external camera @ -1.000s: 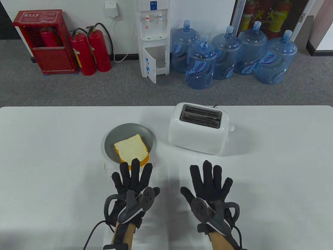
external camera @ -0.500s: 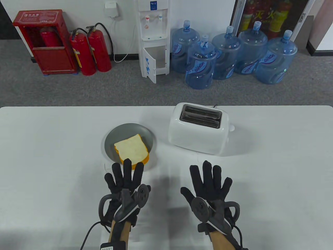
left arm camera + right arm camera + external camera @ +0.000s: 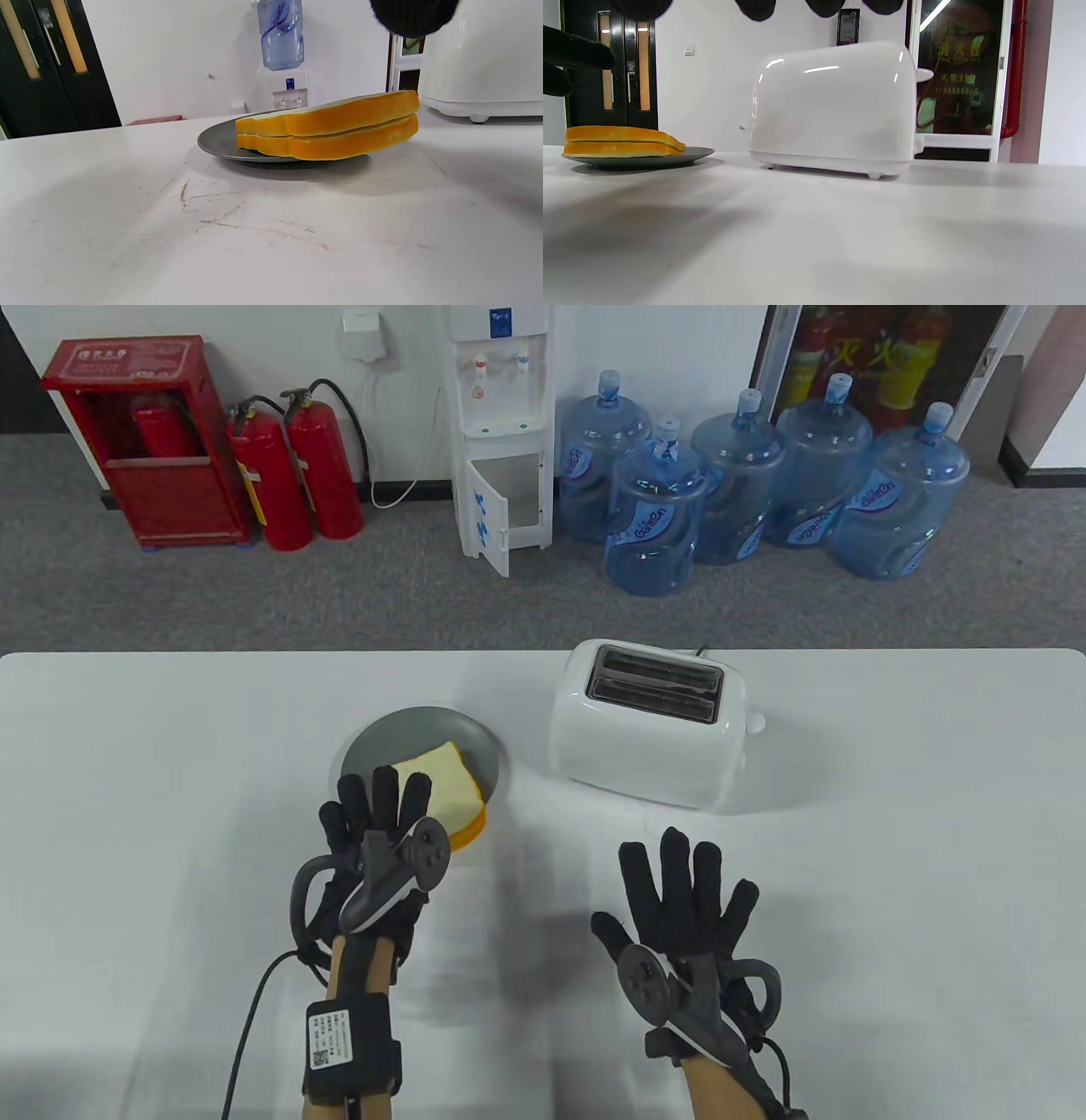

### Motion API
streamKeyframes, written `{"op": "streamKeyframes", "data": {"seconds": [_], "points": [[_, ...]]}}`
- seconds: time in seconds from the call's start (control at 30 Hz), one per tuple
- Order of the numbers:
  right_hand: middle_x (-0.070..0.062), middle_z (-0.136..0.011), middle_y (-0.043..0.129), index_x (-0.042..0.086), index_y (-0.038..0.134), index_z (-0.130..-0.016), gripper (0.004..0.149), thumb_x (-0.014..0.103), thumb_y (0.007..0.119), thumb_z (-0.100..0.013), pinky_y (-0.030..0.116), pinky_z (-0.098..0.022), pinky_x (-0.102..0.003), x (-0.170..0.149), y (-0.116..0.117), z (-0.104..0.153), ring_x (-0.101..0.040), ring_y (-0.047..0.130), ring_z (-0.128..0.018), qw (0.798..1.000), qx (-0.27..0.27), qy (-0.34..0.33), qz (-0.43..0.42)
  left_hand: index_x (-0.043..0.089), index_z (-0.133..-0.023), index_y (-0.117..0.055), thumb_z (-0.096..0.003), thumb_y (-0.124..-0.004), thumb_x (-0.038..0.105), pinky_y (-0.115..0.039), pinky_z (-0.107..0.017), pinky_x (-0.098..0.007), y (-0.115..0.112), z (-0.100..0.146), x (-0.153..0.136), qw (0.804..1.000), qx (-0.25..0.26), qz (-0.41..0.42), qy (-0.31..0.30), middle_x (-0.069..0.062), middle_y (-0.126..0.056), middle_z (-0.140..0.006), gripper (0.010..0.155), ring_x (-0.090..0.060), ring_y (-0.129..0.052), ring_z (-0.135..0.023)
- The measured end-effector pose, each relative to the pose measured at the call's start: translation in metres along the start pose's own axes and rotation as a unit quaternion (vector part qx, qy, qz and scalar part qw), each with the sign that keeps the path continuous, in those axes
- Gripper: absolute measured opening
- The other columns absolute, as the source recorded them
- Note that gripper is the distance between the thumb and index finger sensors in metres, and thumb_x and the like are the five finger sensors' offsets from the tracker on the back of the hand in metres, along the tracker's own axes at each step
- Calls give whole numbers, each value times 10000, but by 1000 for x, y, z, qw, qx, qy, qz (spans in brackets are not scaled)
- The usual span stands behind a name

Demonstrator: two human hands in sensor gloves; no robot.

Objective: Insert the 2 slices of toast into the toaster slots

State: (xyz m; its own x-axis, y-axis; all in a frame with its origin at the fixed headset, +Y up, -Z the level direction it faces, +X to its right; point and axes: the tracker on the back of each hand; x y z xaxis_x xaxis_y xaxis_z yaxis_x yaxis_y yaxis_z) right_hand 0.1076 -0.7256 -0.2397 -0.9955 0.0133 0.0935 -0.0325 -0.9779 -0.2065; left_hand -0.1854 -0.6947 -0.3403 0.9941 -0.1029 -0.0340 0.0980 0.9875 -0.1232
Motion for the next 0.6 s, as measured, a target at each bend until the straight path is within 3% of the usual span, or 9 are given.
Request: {"op": "streamKeyframes", "data": {"seconds": [0.27, 0.6], "points": [[-193, -1341, 151, 273, 231, -1299, 792, 704, 448, -671, 253, -724, -801, 0, 4, -4, -513, 222, -1187, 1000, 10, 8, -15, 374, -1170, -230, -538, -655, 583, -266, -842, -529, -5, -30, -2, 997, -76, 0, -25, 17, -257, -1261, 790, -333, -235, -1188], [-181, -1347, 153, 282, 232, -1302, 785, 705, 448, -677, 242, -733, -790, -1, 4, -6, -499, 229, -1198, 1000, 11, 15, -19, 377, -1166, -281, -512, -739, 571, -304, -852, -546, -17, -45, 2, 992, -118, -6, -43, 60, -344, -1259, 822, -270, -315, -1212]]}}
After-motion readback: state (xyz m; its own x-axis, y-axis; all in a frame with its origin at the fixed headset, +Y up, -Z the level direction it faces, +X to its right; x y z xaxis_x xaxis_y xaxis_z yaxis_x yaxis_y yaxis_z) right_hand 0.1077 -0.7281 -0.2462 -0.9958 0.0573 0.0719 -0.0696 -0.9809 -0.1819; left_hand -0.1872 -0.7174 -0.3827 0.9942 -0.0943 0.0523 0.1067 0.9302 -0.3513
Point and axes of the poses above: the tracker on the back of each hand, its own x axis roughly to the thumb side, its own z axis roughly from the fingertips to the wrist, y = z × x
